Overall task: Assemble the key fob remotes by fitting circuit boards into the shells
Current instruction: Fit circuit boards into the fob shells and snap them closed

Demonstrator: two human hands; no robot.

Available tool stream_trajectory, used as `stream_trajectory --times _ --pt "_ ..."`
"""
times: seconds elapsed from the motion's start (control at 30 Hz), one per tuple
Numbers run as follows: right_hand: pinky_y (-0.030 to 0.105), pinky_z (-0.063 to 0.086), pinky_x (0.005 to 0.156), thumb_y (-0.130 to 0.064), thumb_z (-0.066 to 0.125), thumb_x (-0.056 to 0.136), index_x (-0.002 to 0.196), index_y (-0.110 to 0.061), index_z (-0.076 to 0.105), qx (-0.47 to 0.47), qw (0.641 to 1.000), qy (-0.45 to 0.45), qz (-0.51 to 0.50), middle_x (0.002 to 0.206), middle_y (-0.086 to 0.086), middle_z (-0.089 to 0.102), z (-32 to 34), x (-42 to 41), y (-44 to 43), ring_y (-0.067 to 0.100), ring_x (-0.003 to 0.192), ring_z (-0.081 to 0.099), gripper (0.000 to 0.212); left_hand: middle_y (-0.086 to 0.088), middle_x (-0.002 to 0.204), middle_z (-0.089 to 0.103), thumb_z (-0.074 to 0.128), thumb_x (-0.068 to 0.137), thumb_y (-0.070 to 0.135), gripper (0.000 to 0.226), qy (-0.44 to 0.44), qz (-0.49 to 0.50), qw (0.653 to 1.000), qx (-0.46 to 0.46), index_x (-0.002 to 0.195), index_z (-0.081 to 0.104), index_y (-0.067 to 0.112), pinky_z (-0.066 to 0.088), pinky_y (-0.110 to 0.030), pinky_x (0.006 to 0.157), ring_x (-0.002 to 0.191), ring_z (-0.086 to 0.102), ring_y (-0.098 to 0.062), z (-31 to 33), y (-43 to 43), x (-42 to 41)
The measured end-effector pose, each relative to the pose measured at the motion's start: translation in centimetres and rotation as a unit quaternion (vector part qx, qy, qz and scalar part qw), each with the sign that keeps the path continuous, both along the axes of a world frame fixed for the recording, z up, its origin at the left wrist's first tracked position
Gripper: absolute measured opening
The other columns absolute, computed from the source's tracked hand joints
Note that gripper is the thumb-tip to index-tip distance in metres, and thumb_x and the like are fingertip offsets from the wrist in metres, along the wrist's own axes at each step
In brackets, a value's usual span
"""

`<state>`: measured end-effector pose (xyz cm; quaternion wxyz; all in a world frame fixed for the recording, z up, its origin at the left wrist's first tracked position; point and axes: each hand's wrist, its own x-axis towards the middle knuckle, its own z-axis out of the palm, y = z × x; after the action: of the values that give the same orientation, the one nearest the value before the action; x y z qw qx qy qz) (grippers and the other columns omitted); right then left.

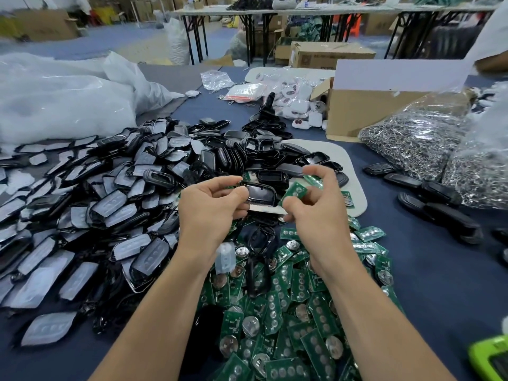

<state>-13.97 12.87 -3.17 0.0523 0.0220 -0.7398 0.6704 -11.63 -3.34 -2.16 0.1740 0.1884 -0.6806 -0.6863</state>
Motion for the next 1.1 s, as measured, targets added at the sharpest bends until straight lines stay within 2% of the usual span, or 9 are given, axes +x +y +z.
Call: stream_trajectory --times 0.13,0.2,0.27,0.33,0.4,0.5,0.57,0.7,1.1 --pt "0.055 0.064 0.068 -0.001 0.063 0.09 0.089 -0.037 0.064 0.003 1.0 0.009 0.013 0.075 -0.019 0.066 0.0 -0.2 0.1 0.007 0.064 0.073 0.036 -0.004 0.078 0.08 0.08 0.088 0.002 0.019 -0.012 -0.015 1.0 -0.005 0.101 0.079 0.017 0.061 -0.022 0.064 0.071 0.079 -0.021 -0.1 0.1 -0.2" --pt "0.047 0.065 0.065 -0.004 0.064 0.086 0.085 -0.03 0.072 0.011 1.0 0.016 0.009 0.076 -0.013 0.067 -0.1 -0.2 0.1 0.008 0.062 0.072 0.027 -0.003 0.08 0.08 0.079 0.089 0.001 0.019 -0.013 -0.019 1.0 -0.006 0.1 0.079 0.017 0.061 -0.022 0.063 0.072 0.08 -0.021 -0.1 0.1 -0.2" --pt "0.029 0.054 0.054 -0.012 0.068 0.083 0.089 -0.039 0.077 0.02 0.999 0.031 -0.008 0.081 -0.012 0.071 -0.2 -0.3 0.0 0.006 0.058 0.065 0.029 -0.003 0.079 0.08 0.078 0.089 0.001 0.019 -0.01 -0.017 1.0 -0.011 0.098 0.079 0.017 0.062 -0.022 0.063 0.071 0.08 -0.021 -0.1 0.1 -0.3" --pt "0.022 0.045 0.051 -0.015 0.069 0.086 0.099 -0.048 0.077 0.009 0.999 0.034 -0.011 0.083 -0.014 0.071 -0.2 -0.3 0.0 0.005 0.056 0.058 0.037 -0.003 0.078 0.08 0.079 0.089 0.001 0.017 -0.01 -0.014 1.0 -0.014 0.097 0.079 0.017 0.062 -0.023 0.063 0.071 0.079 -0.021 -0.1 0.1 -0.2" --pt "0.027 0.049 0.05 -0.014 0.071 0.085 0.111 -0.045 0.074 0.005 0.999 0.038 -0.003 0.081 -0.015 0.067 -0.1 -0.2 0.1 0.012 0.054 0.057 0.04 -0.003 0.078 0.08 0.078 0.09 0.003 0.015 -0.013 -0.012 1.0 -0.014 0.095 0.079 0.016 0.062 -0.023 0.063 0.071 0.079 -0.021 -0.1 0.1 -0.1" --pt "0.046 0.059 0.058 -0.018 0.079 0.076 0.094 -0.037 0.069 0.012 0.999 0.047 -0.001 0.078 -0.006 0.07 0.3 0.2 -0.1 0.029 0.061 0.068 0.028 -0.003 0.077 0.08 0.078 0.091 0.004 0.012 -0.015 -0.011 1.0 -0.014 0.091 0.079 0.016 0.062 -0.023 0.062 0.07 0.079 -0.02 0.0 0.2 0.1" --pt "0.043 0.059 0.057 -0.019 0.082 0.073 0.084 -0.03 0.071 0.008 0.999 0.047 0.005 0.074 -0.002 0.073 0.3 0.3 -0.2 0.026 0.062 0.07 0.019 -0.003 0.077 0.08 0.078 0.091 0.004 0.011 -0.012 -0.016 1.0 -0.008 0.091 0.079 0.015 0.062 -0.023 0.062 0.07 0.079 -0.021 0.1 0.3 0.1" --pt "0.03 0.053 0.055 -0.016 0.083 0.075 0.081 -0.029 0.077 -0.004 0.999 0.042 0.006 0.069 -0.002 0.075 0.3 0.4 -0.3 0.015 0.055 0.069 0.015 -0.005 0.077 0.08 0.077 0.092 0.003 0.008 -0.005 -0.048 0.999 0.015 0.093 0.078 0.011 0.062 -0.024 0.062 0.07 0.079 -0.023 0.4 0.4 0.3" --pt "0.038 0.064 0.057 -0.012 0.085 0.081 0.077 -0.024 0.077 0.004 0.997 0.044 -0.058 0.067 -0.006 0.075 0.7 0.9 -0.4 0.014 0.052 0.071 0.015 -0.009 0.079 0.08 0.076 0.089 -0.004 0.014 -0.005 -0.103 0.994 0.039 0.091 0.076 0.01 0.062 -0.025 0.064 0.073 0.08 -0.026 0.6 0.7 0.6"
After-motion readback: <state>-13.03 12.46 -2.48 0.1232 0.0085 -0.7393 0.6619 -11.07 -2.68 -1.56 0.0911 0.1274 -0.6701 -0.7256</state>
